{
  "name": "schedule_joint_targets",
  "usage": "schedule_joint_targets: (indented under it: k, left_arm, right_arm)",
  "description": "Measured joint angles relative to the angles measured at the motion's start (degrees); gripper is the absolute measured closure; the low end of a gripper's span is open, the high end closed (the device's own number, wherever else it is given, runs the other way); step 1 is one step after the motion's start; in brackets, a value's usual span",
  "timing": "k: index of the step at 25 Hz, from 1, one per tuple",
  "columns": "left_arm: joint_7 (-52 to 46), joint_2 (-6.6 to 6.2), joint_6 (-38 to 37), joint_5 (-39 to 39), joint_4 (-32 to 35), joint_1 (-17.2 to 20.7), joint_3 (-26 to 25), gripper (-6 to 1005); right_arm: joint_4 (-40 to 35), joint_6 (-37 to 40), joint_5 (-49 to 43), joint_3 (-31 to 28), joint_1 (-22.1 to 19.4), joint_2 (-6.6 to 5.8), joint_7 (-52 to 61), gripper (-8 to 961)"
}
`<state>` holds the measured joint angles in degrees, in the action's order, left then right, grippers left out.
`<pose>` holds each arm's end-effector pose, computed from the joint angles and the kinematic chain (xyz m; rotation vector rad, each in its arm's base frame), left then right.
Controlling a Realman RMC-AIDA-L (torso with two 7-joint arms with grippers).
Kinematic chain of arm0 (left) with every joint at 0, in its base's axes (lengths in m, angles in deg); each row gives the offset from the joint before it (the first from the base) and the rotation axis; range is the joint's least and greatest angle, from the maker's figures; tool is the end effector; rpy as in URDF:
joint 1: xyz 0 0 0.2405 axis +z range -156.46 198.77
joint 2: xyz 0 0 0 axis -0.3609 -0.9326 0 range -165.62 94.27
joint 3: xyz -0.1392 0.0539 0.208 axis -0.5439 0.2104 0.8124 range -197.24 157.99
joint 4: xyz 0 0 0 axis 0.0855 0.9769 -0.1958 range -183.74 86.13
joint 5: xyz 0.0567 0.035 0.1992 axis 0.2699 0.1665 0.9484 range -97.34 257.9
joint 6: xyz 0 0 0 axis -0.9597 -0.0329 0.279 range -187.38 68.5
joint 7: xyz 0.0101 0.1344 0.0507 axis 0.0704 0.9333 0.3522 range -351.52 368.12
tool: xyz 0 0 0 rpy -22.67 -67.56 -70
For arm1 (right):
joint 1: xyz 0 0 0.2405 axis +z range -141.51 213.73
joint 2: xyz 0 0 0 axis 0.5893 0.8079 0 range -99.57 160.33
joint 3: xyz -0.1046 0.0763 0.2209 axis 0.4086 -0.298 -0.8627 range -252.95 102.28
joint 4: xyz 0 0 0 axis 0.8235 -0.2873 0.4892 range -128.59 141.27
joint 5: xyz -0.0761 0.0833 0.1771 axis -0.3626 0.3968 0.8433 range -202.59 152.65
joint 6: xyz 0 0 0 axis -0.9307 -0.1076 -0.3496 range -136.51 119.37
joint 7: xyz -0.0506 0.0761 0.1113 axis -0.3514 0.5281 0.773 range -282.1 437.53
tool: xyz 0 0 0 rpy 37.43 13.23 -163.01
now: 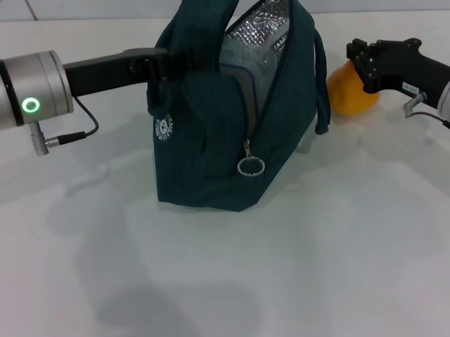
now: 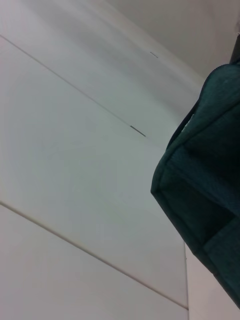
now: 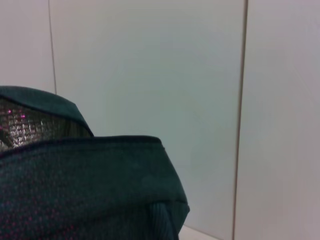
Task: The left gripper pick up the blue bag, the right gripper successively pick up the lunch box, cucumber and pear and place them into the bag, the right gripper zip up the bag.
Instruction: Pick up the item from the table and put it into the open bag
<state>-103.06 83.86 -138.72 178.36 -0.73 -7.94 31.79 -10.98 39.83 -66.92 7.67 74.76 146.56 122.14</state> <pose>-0.2184 0.3673 0.0222 -2.4673 -1.1219 -0.9517 0.2402 0.4162 -0.0365 -2.2097 0.4625 0.6487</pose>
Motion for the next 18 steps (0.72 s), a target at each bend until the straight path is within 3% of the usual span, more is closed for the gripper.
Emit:
schedule_joint_targets:
  k: [6,10,14,18]
  left_arm:
    - [0.00,-0.07,-0.19,0.00,0.00,0.48,-0.08,940]
    - [0.00,-0.09,-0.42,-0.01,0.06,0.61,-0.09,940]
    - [-0.01,-0.06,-0.55,-0.24,0.31,0.80,-0.07,939]
    - [-0.01,-0.05,-1.45,-1.49,0.37,0.93,0.18,939]
  right_arm:
    - [-2.75,2.87,2.68,-0.36,-2.92,-0.24,-0.46,913]
    - [-9.49,7.00,2.78,-2.01,-8.56,-0.41,-0.47,914]
    - [-11.71,17.42,4.20,-5.73,-12.42,-0.40,-0.46,913]
    - [-10.99,27.25,5.57,-8.25,-13.49,-0.67,-0.01,913]
